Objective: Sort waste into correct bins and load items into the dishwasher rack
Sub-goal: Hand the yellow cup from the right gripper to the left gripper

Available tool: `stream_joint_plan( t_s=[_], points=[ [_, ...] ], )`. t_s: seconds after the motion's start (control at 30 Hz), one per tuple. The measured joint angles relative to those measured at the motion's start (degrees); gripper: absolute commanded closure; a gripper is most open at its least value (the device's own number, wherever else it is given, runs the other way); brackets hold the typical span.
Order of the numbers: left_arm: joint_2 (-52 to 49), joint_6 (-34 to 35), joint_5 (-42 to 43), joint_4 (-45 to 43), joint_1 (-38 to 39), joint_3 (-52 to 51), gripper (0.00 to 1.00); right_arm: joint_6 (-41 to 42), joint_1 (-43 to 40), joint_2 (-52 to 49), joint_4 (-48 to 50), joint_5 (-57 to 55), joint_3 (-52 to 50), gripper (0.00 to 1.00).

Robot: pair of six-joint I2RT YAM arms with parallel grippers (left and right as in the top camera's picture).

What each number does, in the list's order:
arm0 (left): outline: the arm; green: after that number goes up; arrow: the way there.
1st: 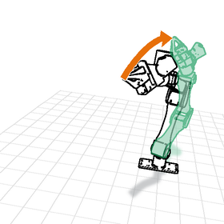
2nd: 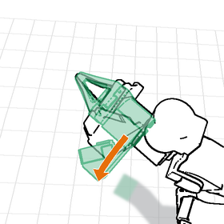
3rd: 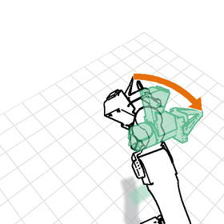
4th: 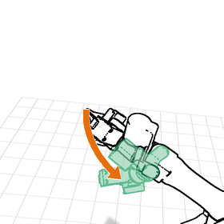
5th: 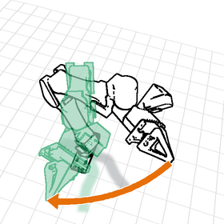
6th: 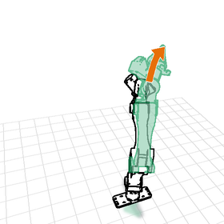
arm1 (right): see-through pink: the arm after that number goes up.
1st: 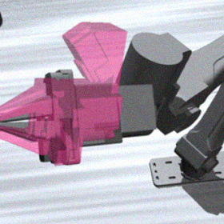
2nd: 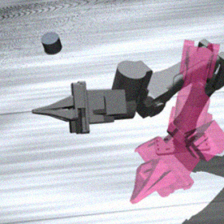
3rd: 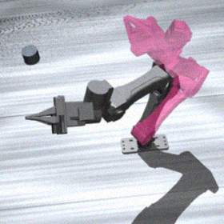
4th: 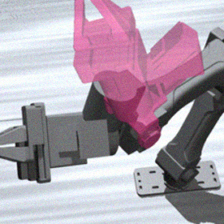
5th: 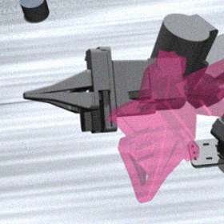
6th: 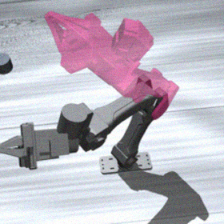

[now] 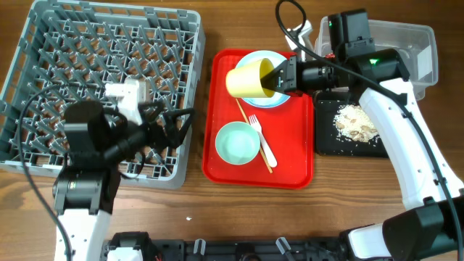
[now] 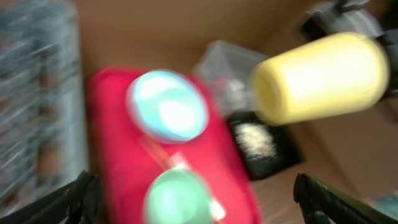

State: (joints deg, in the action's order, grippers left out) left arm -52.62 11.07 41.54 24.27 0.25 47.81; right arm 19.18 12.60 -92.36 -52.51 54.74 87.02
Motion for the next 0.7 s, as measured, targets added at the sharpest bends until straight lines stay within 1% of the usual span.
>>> stream_joint_plan(
  t_s=[0.1,0.17,0.23,0.37,0.47,0.57,0.7],
  points=[
    [-3.06,0.33,12.20,-9.64,0.00,0.04,0.00,0.02,0.37,-0.02,1.25,8.83,0.00,0.96],
    [-4.70,1.44,18.58,-16.13,0.00,0.11,0.00,0.02,0.48,-0.02,1.62,13.55,0.00,0.96],
    [-5.57,2.95,22.64,-19.89,0.00,0.13,0.00,0.04,0.68,-0.02,1.62,17.75,0.00,0.96],
    [-6.10,6.21,27.91,-26.03,0.00,0.15,0.00,0.24,2.82,-0.02,2.32,23.26,0.00,0.96],
    [-6.10,8.35,31.19,-28.65,0.00,0.15,0.00,1.62,6.91,-0.02,5.07,24.70,-0.02,0.96],
    [-6.10,9.46,33.88,-29.97,0.00,0.15,0.00,4.44,9.90,-0.07,9.35,24.70,-0.11,0.96],
    [-6.05,9.90,36.63,-30.75,0.24,0.15,0.02,6.97,13.16,-0.11,10.01,23.17,-0.11,0.96]
  ],
)
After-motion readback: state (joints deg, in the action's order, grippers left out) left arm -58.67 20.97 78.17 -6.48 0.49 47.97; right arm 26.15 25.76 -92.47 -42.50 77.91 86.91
